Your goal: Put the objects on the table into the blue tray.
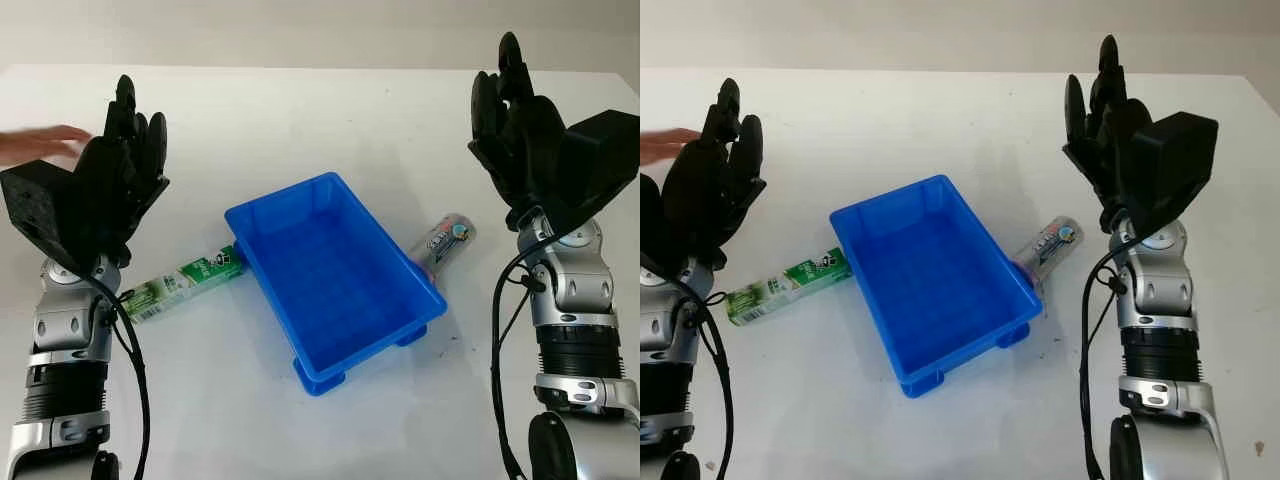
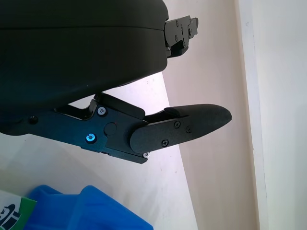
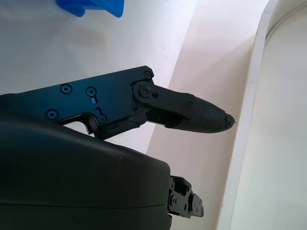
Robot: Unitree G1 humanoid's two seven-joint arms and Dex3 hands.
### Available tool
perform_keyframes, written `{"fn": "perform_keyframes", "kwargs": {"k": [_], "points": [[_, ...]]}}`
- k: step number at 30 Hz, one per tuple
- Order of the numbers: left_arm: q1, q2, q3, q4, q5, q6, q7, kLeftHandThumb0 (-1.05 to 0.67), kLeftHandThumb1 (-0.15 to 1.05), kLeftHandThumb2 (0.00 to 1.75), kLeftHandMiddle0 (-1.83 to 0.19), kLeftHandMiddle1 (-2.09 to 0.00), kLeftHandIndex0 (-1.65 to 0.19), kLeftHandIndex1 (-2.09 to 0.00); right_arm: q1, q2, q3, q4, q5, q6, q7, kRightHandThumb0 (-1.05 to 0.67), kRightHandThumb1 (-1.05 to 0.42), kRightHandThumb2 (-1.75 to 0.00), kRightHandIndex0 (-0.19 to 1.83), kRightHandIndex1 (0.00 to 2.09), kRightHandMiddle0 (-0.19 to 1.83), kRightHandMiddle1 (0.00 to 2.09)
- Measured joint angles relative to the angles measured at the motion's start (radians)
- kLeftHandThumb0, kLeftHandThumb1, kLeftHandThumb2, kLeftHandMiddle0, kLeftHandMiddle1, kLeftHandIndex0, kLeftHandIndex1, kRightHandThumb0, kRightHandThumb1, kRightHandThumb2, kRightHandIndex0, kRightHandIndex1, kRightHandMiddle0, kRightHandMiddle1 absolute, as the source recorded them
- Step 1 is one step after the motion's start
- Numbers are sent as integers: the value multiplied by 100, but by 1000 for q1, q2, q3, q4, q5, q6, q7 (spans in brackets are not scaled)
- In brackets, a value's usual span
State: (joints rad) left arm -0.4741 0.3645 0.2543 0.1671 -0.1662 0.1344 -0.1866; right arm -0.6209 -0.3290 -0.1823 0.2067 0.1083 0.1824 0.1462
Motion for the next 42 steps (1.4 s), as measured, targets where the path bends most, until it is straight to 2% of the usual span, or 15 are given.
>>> {"fn": "perform_keyframes", "kwargs": {"k": [12, 13, 14, 17, 21, 24, 26, 31, 36, 42], "points": [[2, 0, -6, 0, 1, 2, 9, -71, 105, 60, 19, 0, 19, 0, 0, -3, 2, 6, 15, 0, 54, -68, -105, -56, -19, 0, -19, 0], [2, 0, -7, 0, 1, 2, 9, -71, 105, 60, 19, 0, 19, 0, 2, -8, 3, 6, 19, -5, 79, -67, -105, -51, -19, 0, -19, 0], [2, 0, -7, -1, 1, 2, 9, -71, 105, 60, 19, 0, 19, 0, 8, -21, 7, 7, 19, -17, 110, -63, -105, -36, -4, 8, -6, 7], [6, 0, -3, -16, -1, 6, 10, -72, 105, 59, 19, 0, 19, 0, 33, -91, 30, 6, -19, -58, 192, -52, -100, -11, 28, 25, 19, 23], [13, 1, 3, -27, -6, 15, 8, -70, 105, 60, 19, 0, 19, 0, 75, -182, 66, -30, -114, -111, 243, -47, -88, -4, 34, 37, 22, 42], [18, 2, 4, -28, -6, 14, 6, -70, 105, 60, 19, 0, 19, 0, 119, -322, 133, -86, -305, -259, 265, -52, -81, -5, 30, 24, 30, 25], [18, 3, 4, -28, -6, 14, 4, -70, 105, 60, 19, 0, 19, 0, 126, -392, 160, -108, -389, -327, 282, -53, -79, -5, 26, 17, 29, 17], [17, 6, 1, -29, -6, 19, -7, -70, 105, 60, 19, 0, 19, 0, 175, -540, 220, -190, -548, -422, 376, -41, -77, -5, 19, 9, 19, 7], [17, 6, 0, -29, -6, 20, -7, -67, 105, 62, 19, 0, 19, 0, 220, -592, 240, -218, -595, -466, 424, -35, -79, -6, 17, 7, 16, 5], [17, 5, -7, -29, -6, 2, -11, -66, 105, 64, 19, 0, 19, 0, 252, -585, 305, -186, -661, -507, 410, -36, -83, -6, 16, 6, 14, 5]]}}
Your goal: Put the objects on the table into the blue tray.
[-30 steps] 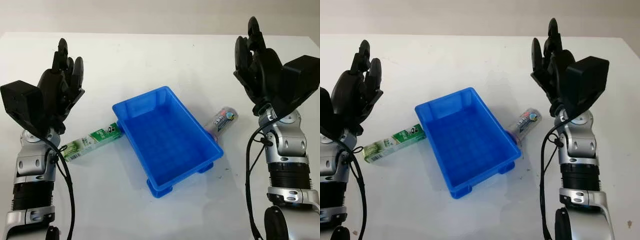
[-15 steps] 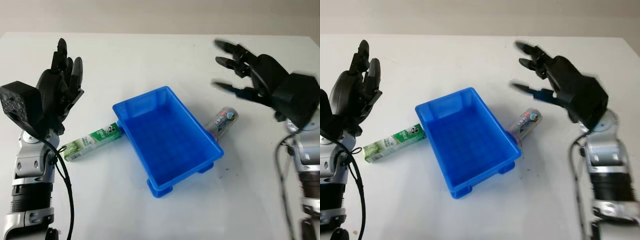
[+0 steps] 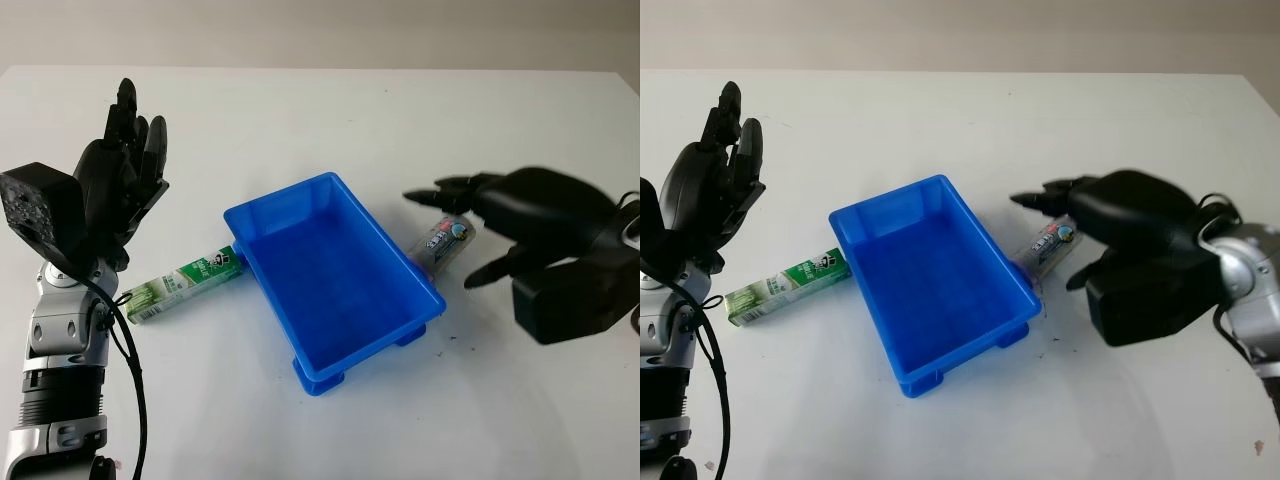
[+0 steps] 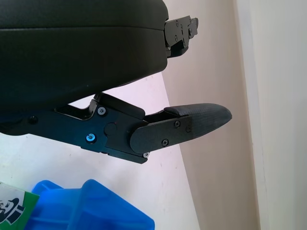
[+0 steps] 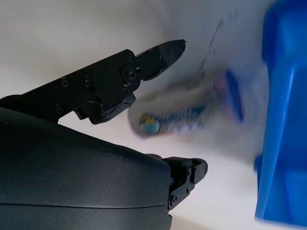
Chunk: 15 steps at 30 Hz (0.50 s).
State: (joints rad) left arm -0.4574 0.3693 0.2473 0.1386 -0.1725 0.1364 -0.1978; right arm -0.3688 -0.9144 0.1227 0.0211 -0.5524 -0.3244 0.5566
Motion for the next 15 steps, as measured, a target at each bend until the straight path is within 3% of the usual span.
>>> {"fn": "perform_keyframes", "kwargs": {"k": [4, 7, 9, 10, 12, 13, 15], "points": [[0, 0, -2, 0, 0, -3, -6, -65, 105, 65, 19, 0, 19, 0, 2, 24, 33, 81, -30, -81, -84, -32, -84, -6, 22, 9, 20, 7], [0, 0, -1, 0, -2, -2, -6, -66, 105, 63, 19, 0, 19, 0, -23, 54, 72, 220, -95, -192, -253, -28, -92, -8, 38, 16, 36, 15], [1, -1, -1, 0, -3, -3, -6, -65, 105, 63, 19, 0, 19, 0, -45, 82, 101, 317, -133, -236, -344, -26, -100, -7, 40, 31, 39, 29], [1, -1, -1, 0, -2, -3, -6, -66, 105, 63, 19, 0, 19, 0, -60, 95, 111, 357, -146, -249, -376, -26, -102, -6, 30, 60, 33, 51], [1, -1, -2, 1, -1, -4, -5, -66, 105, 64, 19, 0, 19, 0, -93, 113, 137, 431, -182, -281, -453, -31, -103, -6, 9, 137, 16, 118], [1, -1, -2, 1, 0, -4, -5, -66, 105, 64, 19, 0, 19, 0, -106, 116, 148, 462, -196, -297, -489, -32, -103, -5, 5, 150, 13, 131], [1, -3, -3, 2, 0, -5, -3, -65, 105, 63, 19, 0, 19, 0, -123, 125, 162, 514, -227, -321, -574, -43, -104, -10, 17, 186, 12, 176]]}}
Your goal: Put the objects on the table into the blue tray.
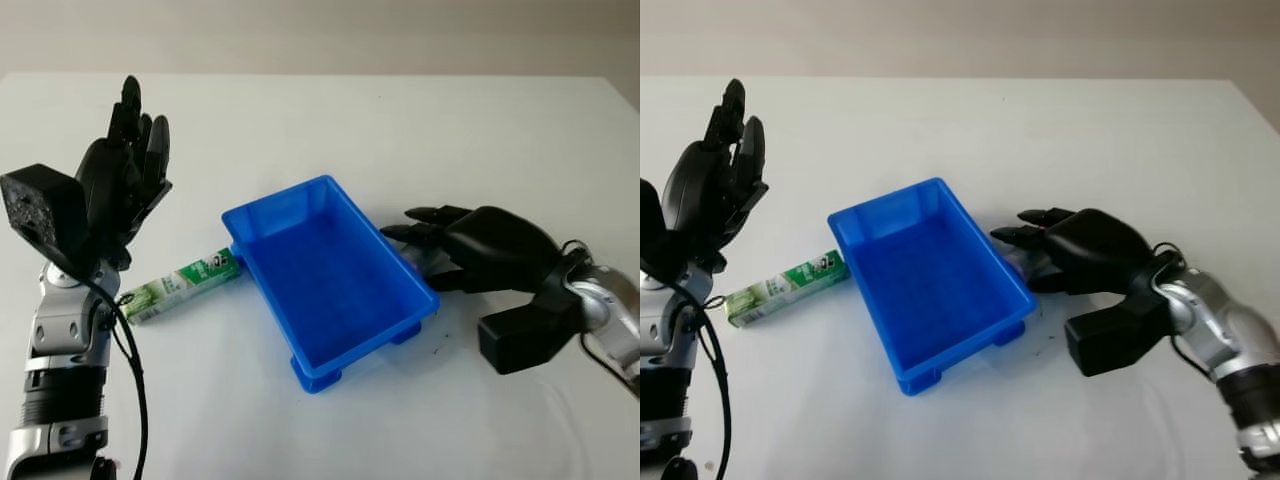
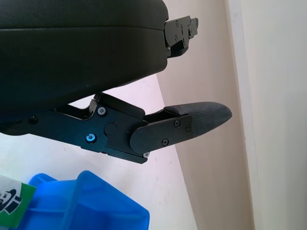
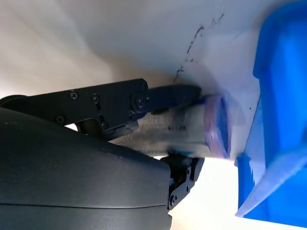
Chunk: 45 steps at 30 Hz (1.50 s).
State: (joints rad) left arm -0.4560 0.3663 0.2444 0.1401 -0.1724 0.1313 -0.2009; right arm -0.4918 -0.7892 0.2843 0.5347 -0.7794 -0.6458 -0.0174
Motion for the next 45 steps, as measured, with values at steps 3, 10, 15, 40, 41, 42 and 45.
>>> {"fn": "perform_keyframes", "kwargs": {"k": [3, 10, 15, 40, 41, 42, 45], "points": [[0, -5, -1, 2, 1, -8, 1, -64, 105, 64, 19, 0, 19, 0, -31, 10, 18, 48, -38, -17, -108, -50, -105, -18, 59, 206, 31, 204], [0, -5, -6, 14, 9, -16, 3, -65, 105, 64, 19, 0, 19, 0, -65, 19, 26, 151, -44, -25, -256, -50, -105, -26, 97, 209, 74, 209], [-1, -7, -7, 16, 8, -15, 4, -64, 105, 64, 19, 0, 19, 0, -137, 19, 18, 192, -48, 35, -328, -49, -105, -18, 87, 209, 67, 209], [1, -18, -23, 4, 9, -12, 28, -65, 105, 61, 19, 0, 19, 0, -237, 229, -11, -254, 389, 26, 173, -58, -105, -21, 87, 209, 71, 209], [2, -19, -23, 1, 9, -11, 29, -66, 105, 61, 19, 0, 19, 0, -235, 230, -6, -265, 405, 40, 222, -59, -105, -21, 79, 209, 65, 209], [4, -19, -24, -1, 9, -10, 32, -67, 105, 60, 19, 0, 19, 0, -235, 229, -2, -273, 419, 60, 276, -63, -105, -21, 66, 209, 55, 209], [8, -23, -25, -11, 9, -10, 34, -67, 105, 59, 19, 0, 19, 0, -234, 221, 23, -299, 398, 119, 405, -75, -105, -27, 18, 198, 13, 201]]}}
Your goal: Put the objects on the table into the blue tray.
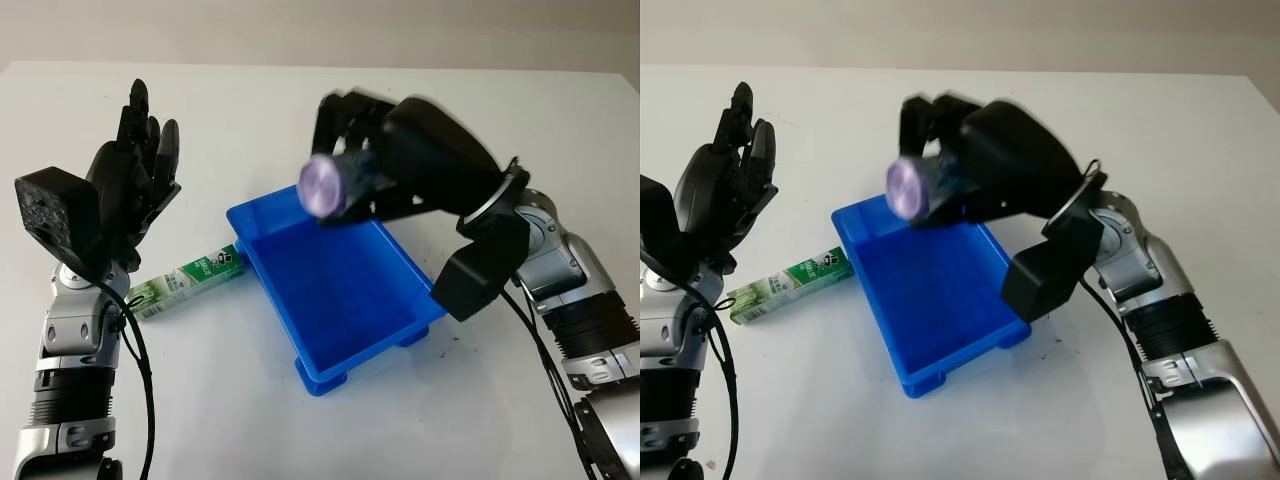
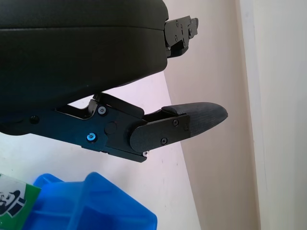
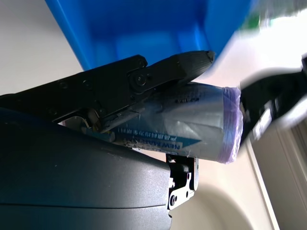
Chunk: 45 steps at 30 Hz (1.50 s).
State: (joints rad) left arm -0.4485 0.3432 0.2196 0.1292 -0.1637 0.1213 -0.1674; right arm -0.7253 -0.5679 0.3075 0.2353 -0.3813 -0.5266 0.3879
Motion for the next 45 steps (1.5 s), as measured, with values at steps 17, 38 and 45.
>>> {"fn": "perform_keyframes", "kwargs": {"k": [17, 38, 45], "points": [[14, -12, 0, -2, -1, -24, 1, -67, 105, 55, 19, 0, 19, 0, 11, -39, -112, -49, 110, 179, 221, -93, -105, -39, -19, 0, -19, 0], [16, -16, -2, -2, 0, -18, 9, -68, 105, 55, 19, 0, 19, 0, 344, 244, -516, -51, 579, 645, -193, -76, -105, -71, -19, 0, -19, 0], [18, -5, -4, -14, 21, -6, 7, -70, 105, 54, 18, -1, 19, 0, 349, 245, -522, -88, 581, 671, -206, -77, -105, -71, -19, 0, -19, 0]]}}
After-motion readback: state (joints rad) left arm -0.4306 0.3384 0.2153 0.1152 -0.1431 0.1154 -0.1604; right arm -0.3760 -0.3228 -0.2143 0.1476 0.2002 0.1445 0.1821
